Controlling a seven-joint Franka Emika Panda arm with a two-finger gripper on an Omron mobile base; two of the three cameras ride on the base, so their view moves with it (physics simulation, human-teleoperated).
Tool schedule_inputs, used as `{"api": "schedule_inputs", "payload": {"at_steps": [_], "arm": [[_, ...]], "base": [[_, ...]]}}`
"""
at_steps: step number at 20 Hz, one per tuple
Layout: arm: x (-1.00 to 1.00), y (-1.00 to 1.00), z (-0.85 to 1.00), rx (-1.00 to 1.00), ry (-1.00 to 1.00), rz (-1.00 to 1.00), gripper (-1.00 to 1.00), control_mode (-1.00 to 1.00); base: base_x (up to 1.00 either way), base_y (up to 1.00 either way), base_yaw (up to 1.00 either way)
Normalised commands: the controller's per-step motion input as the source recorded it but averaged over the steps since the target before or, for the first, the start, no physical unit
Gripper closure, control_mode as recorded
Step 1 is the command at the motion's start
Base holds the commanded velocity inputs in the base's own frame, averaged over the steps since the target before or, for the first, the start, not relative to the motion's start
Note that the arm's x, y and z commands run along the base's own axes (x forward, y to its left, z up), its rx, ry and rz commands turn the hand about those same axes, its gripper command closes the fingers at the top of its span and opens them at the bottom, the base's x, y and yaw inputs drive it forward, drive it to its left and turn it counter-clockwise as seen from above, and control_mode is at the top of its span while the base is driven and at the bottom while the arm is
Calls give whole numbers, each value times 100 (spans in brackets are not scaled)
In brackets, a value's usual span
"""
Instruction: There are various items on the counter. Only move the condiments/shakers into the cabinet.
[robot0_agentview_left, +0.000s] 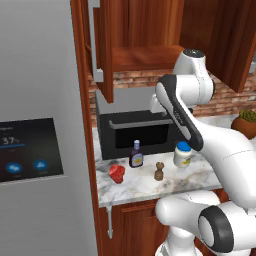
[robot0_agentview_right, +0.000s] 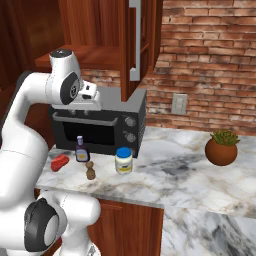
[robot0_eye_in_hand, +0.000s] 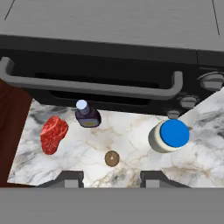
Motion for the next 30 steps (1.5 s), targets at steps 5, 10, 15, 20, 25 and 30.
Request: {"api": "schedule_inputs", "payload": {"at_steps": [5, 10, 15, 20, 25, 30], "arm": [[0, 0, -6, 0, 1, 0, -100, -100], [-15, 0, -42, 0, 3, 0, -100, -100], [-22, 0, -69, 0, 5, 0, -100, -100], [-14, 0, -63, 0, 3, 0, -100, -100], [-2, 0, -59, 0, 2, 0, -100, -100], [-18, 0, -68, 0, 0, 0, -100, -100]], "base": [[0, 0, 0], [0, 0, 0], [0, 0, 0], [0, 0, 0], [0, 0, 0], [0, 0, 0]]}}
